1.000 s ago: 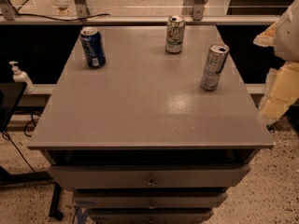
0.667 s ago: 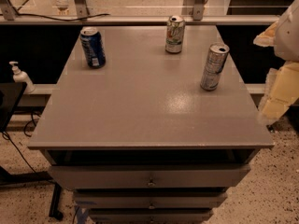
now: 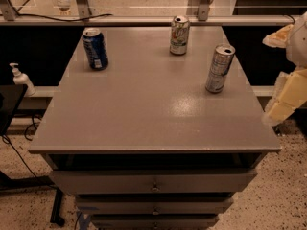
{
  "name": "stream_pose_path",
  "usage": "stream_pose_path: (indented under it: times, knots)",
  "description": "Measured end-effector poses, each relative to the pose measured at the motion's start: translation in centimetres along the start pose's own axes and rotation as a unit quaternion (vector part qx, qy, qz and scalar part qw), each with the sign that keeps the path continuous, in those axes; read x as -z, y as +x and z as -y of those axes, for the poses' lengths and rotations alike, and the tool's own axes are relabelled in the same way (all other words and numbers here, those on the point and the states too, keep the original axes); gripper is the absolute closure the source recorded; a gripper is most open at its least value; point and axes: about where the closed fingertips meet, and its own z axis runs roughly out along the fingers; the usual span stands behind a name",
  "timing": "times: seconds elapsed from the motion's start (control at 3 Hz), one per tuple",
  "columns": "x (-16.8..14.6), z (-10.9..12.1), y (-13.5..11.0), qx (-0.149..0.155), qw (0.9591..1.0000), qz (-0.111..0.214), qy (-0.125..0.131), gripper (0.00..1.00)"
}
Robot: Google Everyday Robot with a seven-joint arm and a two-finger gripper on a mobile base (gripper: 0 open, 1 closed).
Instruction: Knock redbull can over
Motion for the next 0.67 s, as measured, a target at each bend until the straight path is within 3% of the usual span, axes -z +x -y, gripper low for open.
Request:
stream_pose_path:
  times: [0.33, 0.67]
  knots:
    - [-1.8, 2.4, 1.9, -0.02, 0.9983, 0.049, 0.024, 0.0]
    - [-4.0, 4.7, 3.7, -0.067, 0.992, 0.101, 0.037, 0.0]
